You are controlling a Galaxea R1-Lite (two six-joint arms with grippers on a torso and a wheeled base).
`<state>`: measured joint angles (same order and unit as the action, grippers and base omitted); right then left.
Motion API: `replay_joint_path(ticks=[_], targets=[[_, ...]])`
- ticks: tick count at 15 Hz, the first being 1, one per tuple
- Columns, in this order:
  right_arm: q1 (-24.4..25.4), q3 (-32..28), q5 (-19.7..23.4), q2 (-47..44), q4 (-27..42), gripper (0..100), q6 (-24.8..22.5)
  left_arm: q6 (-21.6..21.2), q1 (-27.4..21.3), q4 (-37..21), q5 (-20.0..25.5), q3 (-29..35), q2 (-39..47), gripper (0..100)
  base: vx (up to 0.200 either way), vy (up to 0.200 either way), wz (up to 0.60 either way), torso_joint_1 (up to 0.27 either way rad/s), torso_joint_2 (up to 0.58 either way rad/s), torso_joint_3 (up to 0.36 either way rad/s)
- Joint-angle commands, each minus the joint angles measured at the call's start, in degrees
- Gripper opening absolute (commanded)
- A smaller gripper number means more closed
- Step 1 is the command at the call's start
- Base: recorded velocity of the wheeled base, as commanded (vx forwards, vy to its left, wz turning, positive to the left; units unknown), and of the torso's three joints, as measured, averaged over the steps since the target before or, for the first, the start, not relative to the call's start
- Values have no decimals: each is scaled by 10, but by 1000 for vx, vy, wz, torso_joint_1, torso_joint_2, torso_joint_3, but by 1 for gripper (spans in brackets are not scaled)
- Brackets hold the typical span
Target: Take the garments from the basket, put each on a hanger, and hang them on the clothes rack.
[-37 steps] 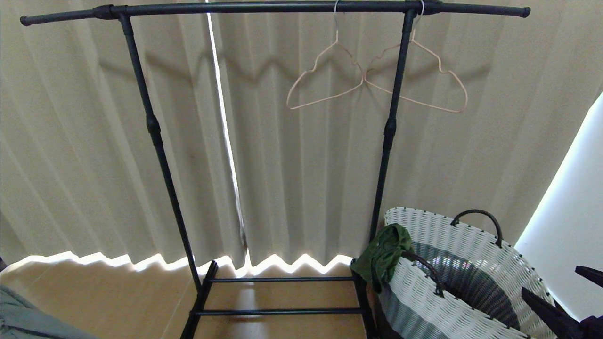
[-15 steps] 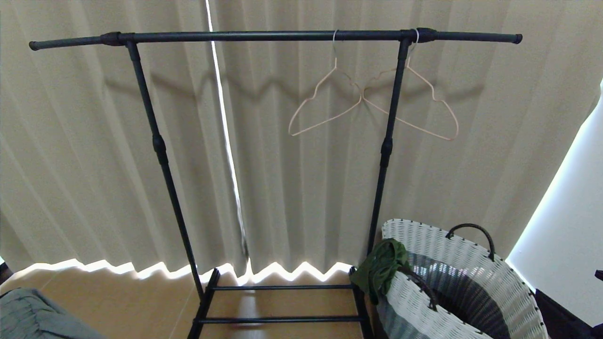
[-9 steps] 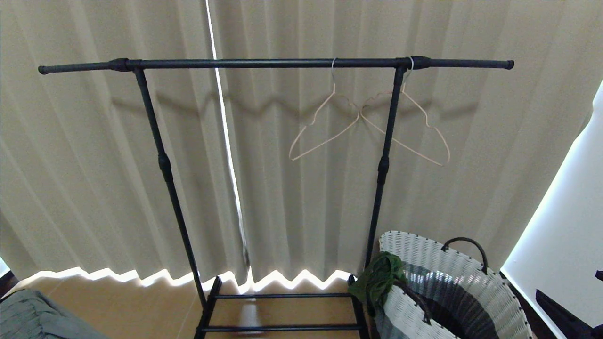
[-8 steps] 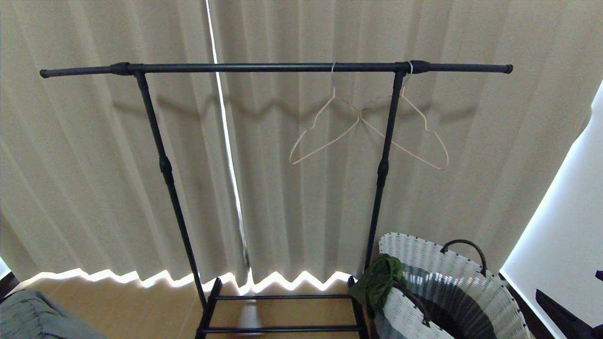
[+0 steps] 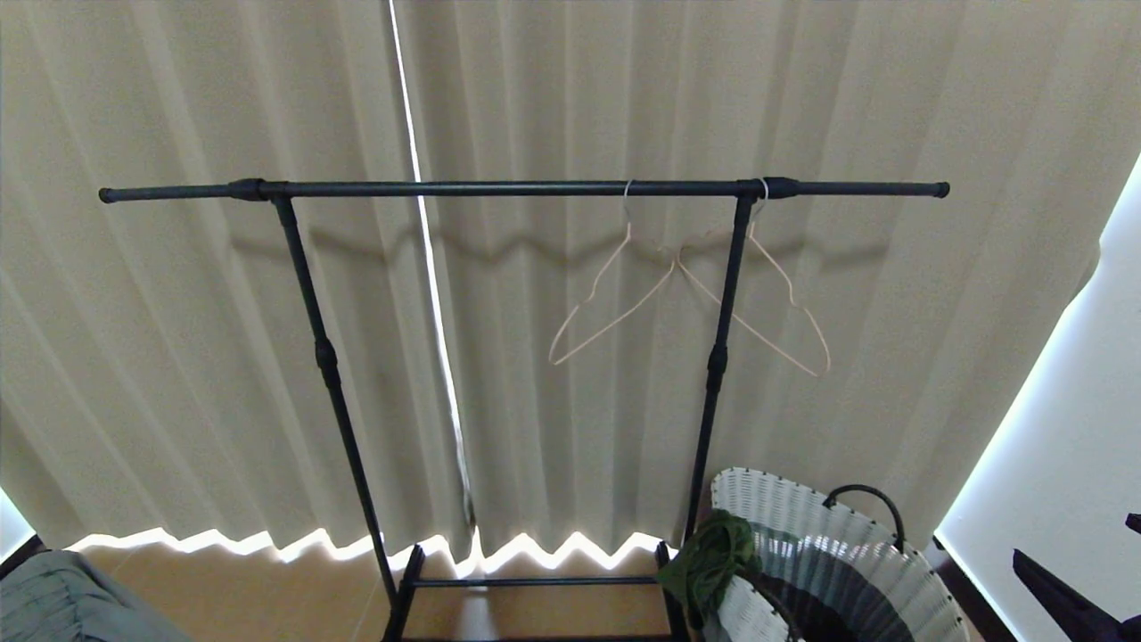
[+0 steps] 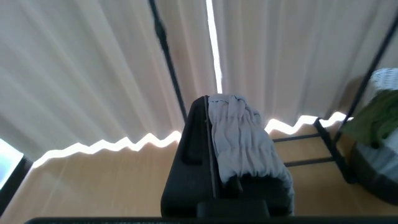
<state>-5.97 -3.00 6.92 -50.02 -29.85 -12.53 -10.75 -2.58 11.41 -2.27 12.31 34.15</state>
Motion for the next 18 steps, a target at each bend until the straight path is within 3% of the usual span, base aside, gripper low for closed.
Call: replay_joint_path(ticks=[1, 8, 16, 18], targets=[[0, 0, 0, -1, 0, 100, 0, -1, -7, 0, 0, 0, -7, 0, 0, 0, 0, 237, -525, -286], [1, 11, 0, 17, 0, 100, -8, 2, -7, -1, 0, -4, -3, 0, 0, 0, 0, 215, -462, -253], [1, 12, 0, 19, 0, 100, -14, 1, -5, -1, -1, -4, -2, 0, 0, 0, 0, 11, -21, -11], [1, 12, 0, 27, 0, 100, -14, 1, -6, -1, -1, -4, -3, 0, 0, -200, 0, 0, 0, 2]])
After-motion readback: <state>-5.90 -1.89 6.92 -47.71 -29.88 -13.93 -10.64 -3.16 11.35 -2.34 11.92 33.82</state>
